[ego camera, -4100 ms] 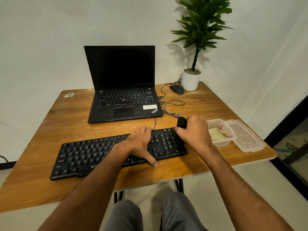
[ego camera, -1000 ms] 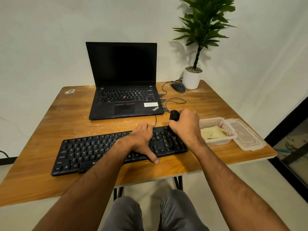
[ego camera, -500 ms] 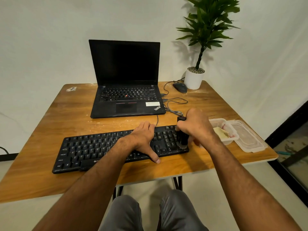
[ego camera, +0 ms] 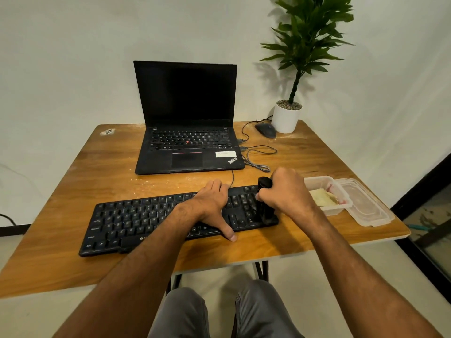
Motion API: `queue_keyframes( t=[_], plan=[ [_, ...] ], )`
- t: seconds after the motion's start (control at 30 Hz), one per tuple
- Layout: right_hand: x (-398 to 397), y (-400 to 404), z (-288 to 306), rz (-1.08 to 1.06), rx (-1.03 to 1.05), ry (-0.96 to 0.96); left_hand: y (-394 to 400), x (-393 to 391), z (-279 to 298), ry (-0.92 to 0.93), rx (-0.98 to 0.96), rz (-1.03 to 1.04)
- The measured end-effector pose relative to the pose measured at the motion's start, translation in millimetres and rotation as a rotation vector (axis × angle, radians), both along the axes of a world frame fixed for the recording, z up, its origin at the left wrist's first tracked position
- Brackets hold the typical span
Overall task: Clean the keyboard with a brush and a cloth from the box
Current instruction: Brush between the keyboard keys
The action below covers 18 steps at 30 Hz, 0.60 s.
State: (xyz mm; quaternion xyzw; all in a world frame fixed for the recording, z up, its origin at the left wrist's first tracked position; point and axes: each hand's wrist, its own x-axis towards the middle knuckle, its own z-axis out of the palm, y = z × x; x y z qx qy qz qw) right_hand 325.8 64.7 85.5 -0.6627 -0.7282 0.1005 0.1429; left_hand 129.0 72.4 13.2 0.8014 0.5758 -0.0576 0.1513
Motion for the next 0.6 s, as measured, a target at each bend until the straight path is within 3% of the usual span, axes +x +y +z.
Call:
queue_keyframes(
  t=[0.07,0.2,0.43,0.6],
  plan=[
    [1,-3,9,0.002,-0.077,-0.016,0,0,0,-0.008,-0.003,0.004],
    [-9,-1,3,-0.052,-0.167,0.157,-2,0,1,0.001,-0.002,0.000],
    [-24,20,-13,-0.044,0.171,0.218,-3,0,3,-0.023,-0.018,-0.001],
    [-18,1,-10,0.012,0.088,0.098,-2,1,4,-0.023,-0.019,0.002]
  ],
)
